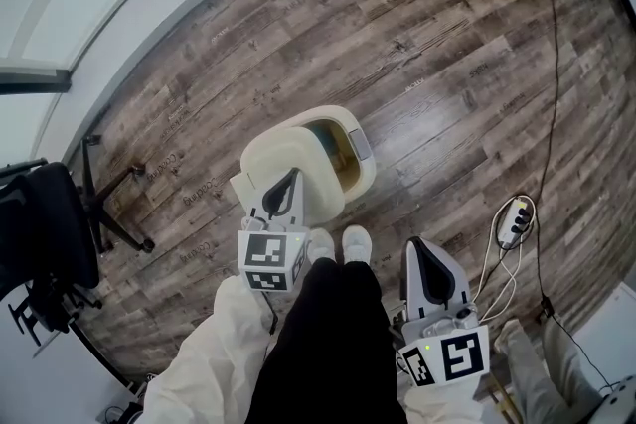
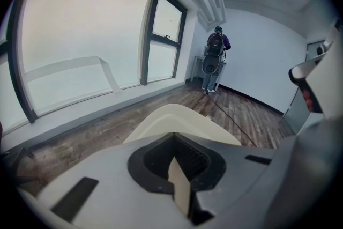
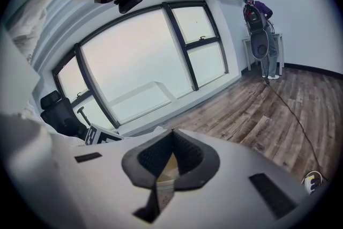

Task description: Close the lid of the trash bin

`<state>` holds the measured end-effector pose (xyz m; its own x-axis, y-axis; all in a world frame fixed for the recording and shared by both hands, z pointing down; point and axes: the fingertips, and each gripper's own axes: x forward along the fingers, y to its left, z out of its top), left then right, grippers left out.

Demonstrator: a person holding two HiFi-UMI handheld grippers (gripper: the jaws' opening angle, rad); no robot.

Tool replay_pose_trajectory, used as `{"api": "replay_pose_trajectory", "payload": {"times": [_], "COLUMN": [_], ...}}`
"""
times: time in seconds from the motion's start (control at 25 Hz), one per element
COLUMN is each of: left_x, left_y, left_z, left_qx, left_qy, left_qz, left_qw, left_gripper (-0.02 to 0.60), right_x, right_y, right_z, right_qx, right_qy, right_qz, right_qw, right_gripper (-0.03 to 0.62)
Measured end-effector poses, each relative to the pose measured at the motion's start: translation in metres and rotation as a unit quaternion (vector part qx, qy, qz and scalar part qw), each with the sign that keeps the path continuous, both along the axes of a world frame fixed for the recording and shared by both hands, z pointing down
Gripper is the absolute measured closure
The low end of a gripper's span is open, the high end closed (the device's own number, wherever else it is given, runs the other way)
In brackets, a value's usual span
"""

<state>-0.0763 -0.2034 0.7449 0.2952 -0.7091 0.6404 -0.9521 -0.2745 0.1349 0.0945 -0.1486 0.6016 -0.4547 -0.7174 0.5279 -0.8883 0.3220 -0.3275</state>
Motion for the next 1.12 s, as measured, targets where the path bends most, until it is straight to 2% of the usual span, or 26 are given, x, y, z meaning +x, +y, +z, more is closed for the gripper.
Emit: {"api": "replay_pose_trajectory", "payload": {"times": [0.52, 1.12], "left_x": [0.019, 0.032], "left_y": [-0.01, -0.013], "left_z": [0.033, 0.069], "left_qx": [-0.016, -0.046], "left_qy": [-0.002, -0.014], "left_qz": [0.024, 0.049], "left_qw": [0.9996, 0.9976], "left_gripper": [0.575, 0.575], "right_x": [-0.007, 0.016], "right_y": [-0.002, 0.001], "right_z": [0.012, 0.029], "right_qx": [-0.014, -0.031], "right_qy": [-0.001, 0.003], "right_qz": [-0.004, 0.023], "right_qw": [1.0, 0.999], "right_gripper": [0.571, 0.571]}}
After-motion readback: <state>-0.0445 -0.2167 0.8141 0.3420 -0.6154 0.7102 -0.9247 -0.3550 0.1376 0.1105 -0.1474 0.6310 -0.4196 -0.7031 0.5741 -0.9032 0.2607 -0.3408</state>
